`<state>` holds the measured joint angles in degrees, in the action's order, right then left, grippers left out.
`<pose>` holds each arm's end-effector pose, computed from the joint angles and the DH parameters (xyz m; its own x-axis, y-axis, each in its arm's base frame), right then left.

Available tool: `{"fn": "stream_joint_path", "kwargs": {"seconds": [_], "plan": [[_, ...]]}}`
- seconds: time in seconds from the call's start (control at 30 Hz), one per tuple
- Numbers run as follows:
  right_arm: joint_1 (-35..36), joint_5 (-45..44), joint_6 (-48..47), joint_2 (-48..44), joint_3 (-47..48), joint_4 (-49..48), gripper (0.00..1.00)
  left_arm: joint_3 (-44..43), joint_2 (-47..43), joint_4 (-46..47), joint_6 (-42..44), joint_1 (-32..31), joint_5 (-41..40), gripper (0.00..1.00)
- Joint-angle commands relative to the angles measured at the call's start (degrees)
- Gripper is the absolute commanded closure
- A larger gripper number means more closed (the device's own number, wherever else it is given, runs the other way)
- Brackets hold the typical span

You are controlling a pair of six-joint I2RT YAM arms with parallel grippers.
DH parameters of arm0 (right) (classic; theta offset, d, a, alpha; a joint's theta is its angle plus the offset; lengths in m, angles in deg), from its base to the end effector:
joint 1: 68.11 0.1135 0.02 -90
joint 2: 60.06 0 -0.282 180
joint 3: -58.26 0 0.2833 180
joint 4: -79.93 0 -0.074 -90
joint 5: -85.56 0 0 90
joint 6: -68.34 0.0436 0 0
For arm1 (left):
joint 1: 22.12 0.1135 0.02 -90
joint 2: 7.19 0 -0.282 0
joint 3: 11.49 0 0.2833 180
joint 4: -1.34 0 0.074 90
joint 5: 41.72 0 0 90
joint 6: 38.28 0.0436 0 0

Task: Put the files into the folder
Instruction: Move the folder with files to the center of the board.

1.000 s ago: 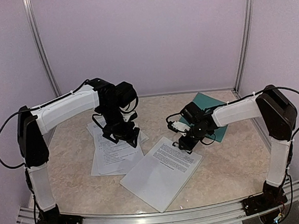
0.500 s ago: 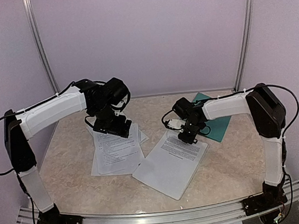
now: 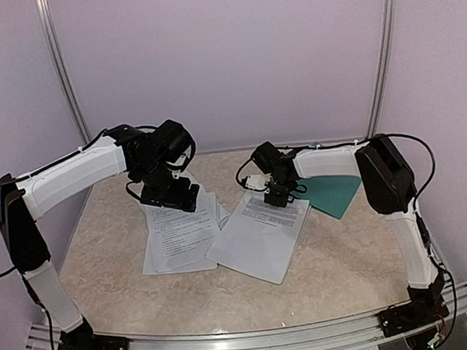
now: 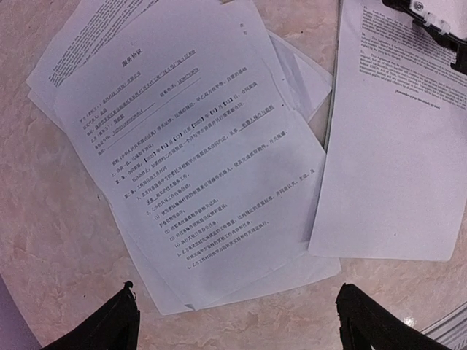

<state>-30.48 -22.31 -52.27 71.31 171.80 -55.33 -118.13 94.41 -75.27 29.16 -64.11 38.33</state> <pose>0.4273 0.3126 0.1359 -0.3661 -0.8942 -0.2578 -0.7617 0.4471 -0.4690 0.2993 -0.2592 0.3037 -0.8884 0.2912 -0.3548 0.3005 0.9533 0.0301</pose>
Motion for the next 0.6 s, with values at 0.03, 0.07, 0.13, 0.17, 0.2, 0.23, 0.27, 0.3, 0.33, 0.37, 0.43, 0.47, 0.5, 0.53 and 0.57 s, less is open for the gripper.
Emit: {"fn": "stream_joint_path", "kwargs": {"seconds": [0.03, 0.07, 0.13, 0.17, 0.2, 0.23, 0.27, 0.3, 0.33, 0.37, 0.43, 0.47, 0.5, 0.53, 0.57], "plan": [[-1.6, -1.8, -3.3, 3.4, 1.3, -0.7, 0.71, 0.2, -0.3, 1.9, 0.5, 0.9, -0.1, 0.09], [-1.7, -1.9, -2.8, 2.7, 1.2, -1.1, 0.68, 0.0, 0.1, 2.3, 0.8, 1.0, -0.1, 0.09], [-1.8, -0.8, -1.3, 0.0, -0.9, -2.9, 0.59, -0.4, 0.8, 3.6, 1.5, 1.3, -0.2, 0.07], [-1.8, 0.0, -0.1, -2.0, -2.8, -4.9, 0.52, -0.6, 1.3, 4.7, 1.9, 1.5, -0.3, 0.06], [-1.8, 0.9, 1.0, -4.1, -4.6, -6.5, 0.44, -0.7, 1.6, 6.0, 2.2, 1.7, -0.4, 0.04], [-1.8, 1.4, 2.6, -6.4, -6.9, -8.3, 0.38, -0.9, 2.1, 7.2, 2.4, 1.9, -0.5, 0.03], [-1.8, 1.5, 4.2, -8.7, -9.2, -10.1, 0.33, -1.0, 2.7, 8.9, 2.6, 2.2, -0.4, 0.01], [-1.8, 1.2, 5.9, -10.9, -11.1, -11.4, 0.29, -1.1, 3.0, 10.1, 2.6, 2.4, -0.2, 0.01], [-2.1, 0.7, 8.5, -12.8, -12.8, -12.6, 0.27, -1.4, 3.4, 11.3, 2.6, 2.7, 0.2, 0.01], [-2.4, 0.6, 10.6, -14.3, -14.2, -13.3, 0.25, -1.6, 3.7, 12.3, 2.4, 3.0, 0.7, 0.01], [-3.5, 0.2, 14.6, -16.3, -16.0, -14.5, 0.23, -2.1, 4.6, 13.6, 1.9, 3.3, 1.2, 0.01], [-3.9, -0.2, 16.0, -16.7, -16.7, -14.9, 0.22, -2.3, 5.1, 14.1, 1.9, 3.3, 1.0, 0.01], [-4.2, -1.6, 16.9, -16.6, -17.0, -15.4, 0.22, -2.5, 5.7, 14.4, 1.8, 3.3, 1.0, 0.01], [-4.4, -3.4, 17.3, -16.3, -17.1, -15.5, 0.22, -2.8, 6.1, 14.4, 1.8, 3.3, 1.1, 0.01], [-4.5, -4.9, 17.6, -15.5, -16.8, -15.4, 0.23, -3.0, 6.6, 14.2, 1.8, 3.3, 1.2, 0.02]]}}
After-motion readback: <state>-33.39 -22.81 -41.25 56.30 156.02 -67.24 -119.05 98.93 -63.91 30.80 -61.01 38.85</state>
